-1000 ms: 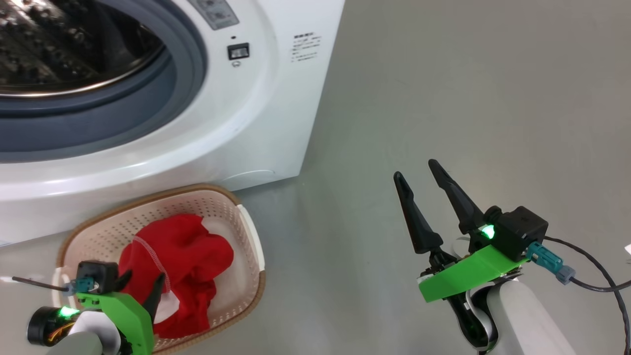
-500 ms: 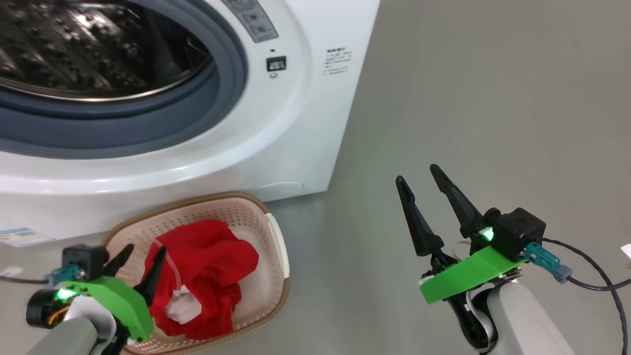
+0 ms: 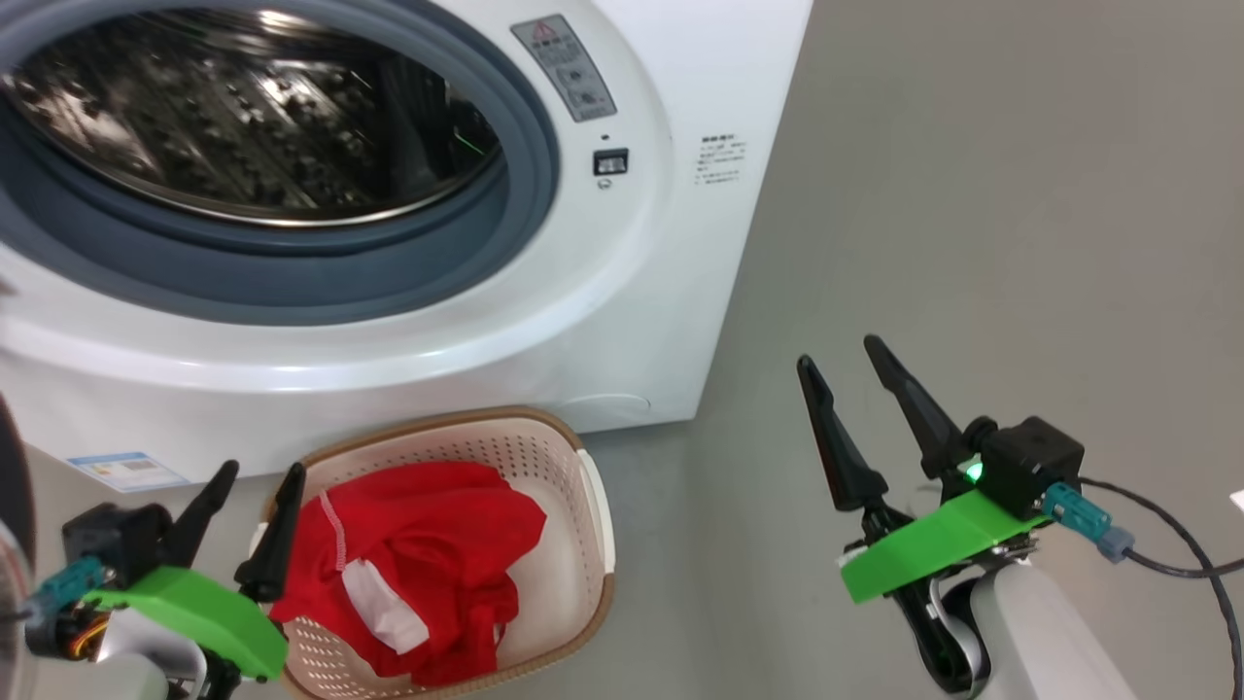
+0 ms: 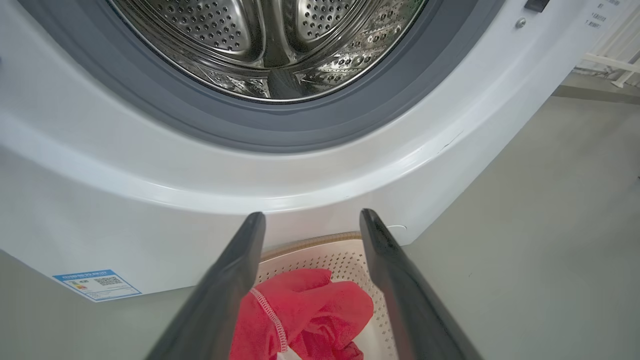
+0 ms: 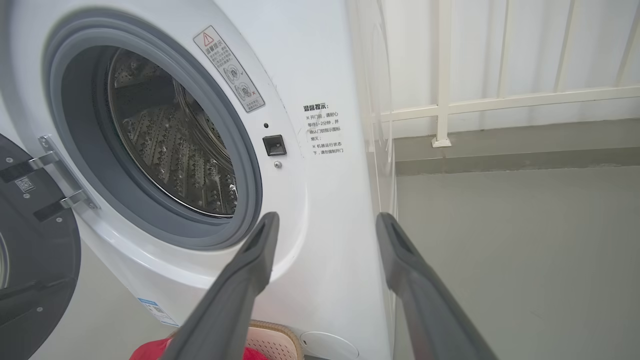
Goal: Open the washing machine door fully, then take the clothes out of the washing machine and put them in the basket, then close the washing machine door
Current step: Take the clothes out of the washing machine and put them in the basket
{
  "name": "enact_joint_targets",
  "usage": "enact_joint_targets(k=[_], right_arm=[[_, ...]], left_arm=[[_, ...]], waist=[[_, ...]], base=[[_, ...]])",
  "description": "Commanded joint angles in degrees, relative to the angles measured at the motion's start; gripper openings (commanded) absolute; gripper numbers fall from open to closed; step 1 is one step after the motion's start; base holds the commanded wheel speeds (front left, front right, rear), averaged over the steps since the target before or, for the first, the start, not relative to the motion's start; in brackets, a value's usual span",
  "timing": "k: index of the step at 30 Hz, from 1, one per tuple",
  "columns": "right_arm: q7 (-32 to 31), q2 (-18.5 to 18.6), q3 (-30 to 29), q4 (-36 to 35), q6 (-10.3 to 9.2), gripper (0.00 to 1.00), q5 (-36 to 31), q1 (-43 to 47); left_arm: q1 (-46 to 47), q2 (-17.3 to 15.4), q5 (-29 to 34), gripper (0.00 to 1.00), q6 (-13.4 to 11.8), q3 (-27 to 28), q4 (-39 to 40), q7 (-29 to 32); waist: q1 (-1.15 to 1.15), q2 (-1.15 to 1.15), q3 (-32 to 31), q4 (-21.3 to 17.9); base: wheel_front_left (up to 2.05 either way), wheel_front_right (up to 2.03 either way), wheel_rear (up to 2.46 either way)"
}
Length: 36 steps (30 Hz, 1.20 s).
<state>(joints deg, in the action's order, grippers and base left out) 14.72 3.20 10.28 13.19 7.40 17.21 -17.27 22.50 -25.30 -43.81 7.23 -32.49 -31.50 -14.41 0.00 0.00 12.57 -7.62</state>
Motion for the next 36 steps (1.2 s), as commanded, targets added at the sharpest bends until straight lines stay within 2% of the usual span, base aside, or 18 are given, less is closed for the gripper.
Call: enact_joint_targets(k=[1, 10, 21, 26, 36], right_arm=[[0.28, -0.33, 0.94, -0.94, 0.09, 1.00, -0.62, 1.07], [0.28, 0.36, 0.47, -0.25, 0.09, 1.00, -0.48, 2.27], [0.28, 1.92, -0.19, -0.61, 0.09, 1.00, 0.25, 2.97], [0.28, 2.17, -0.25, -0.75, 0.09, 1.00, 0.31, 3.12], [0.28, 2.57, -0.08, -0.94, 0.09, 1.00, 0.39, 3.21]], left_arm=[[-0.91, -2.00, 1.65, 1.00, -0.69, 4.23, 3.00, -0.58], [-8.07, -1.29, 5.34, 1.00, -3.87, 12.92, 14.41, -0.59], [-15.94, -0.62, 5.71, 1.00, -8.09, 20.57, 27.32, -0.59], [-17.56, -0.22, 5.76, 1.00, -8.97, 21.93, 28.92, -0.59], [-18.97, 0.65, 6.34, 1.00, -9.03, 24.07, 29.62, -0.59]], waist=[[0.00, 0.00, -1.71, 1.29], [0.00, 0.00, -5.10, 2.88], [0.00, 0.00, -6.76, 3.85], [0.00, 0.00, -6.96, 4.03], [0.00, 0.00, -7.40, 3.97]], base=[[0.00, 0.00, 0.00], [0.00, 0.00, 0.00], [0.00, 0.00, 0.00], [0.00, 0.00, 0.00], [0.00, 0.00, 0.00]])
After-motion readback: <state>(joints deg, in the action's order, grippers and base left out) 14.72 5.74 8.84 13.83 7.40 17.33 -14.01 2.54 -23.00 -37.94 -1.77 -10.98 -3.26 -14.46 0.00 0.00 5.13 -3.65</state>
